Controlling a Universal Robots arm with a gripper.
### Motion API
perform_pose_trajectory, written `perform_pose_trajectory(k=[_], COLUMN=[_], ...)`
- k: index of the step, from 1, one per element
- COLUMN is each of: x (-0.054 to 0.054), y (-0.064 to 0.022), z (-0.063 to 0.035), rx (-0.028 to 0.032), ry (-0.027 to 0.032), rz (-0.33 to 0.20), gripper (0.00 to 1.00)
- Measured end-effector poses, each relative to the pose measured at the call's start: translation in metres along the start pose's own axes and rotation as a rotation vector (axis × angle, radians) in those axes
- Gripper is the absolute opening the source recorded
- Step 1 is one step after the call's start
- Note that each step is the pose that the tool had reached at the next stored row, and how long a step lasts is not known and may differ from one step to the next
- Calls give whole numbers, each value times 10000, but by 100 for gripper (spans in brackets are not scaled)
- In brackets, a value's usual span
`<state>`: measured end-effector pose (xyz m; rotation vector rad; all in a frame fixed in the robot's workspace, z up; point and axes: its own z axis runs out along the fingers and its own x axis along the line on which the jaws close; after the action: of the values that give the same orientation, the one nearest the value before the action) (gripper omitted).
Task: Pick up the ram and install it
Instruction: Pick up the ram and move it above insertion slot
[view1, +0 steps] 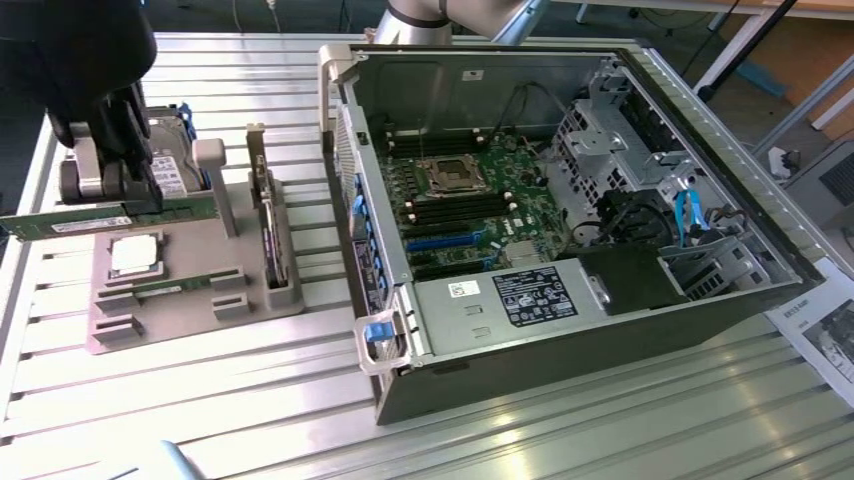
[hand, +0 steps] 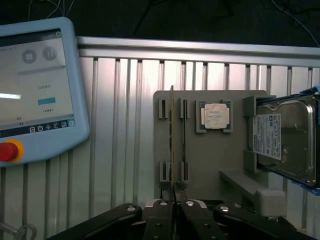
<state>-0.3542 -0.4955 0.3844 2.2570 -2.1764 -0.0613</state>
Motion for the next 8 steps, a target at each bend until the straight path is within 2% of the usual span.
perform_pose_trajectory(k=[6,8], x=[-5,-5], y=[3,3], z=[-198,-214], rx=[0,3], ry=[-1,-3], rz=[36,43], gripper=[12,12])
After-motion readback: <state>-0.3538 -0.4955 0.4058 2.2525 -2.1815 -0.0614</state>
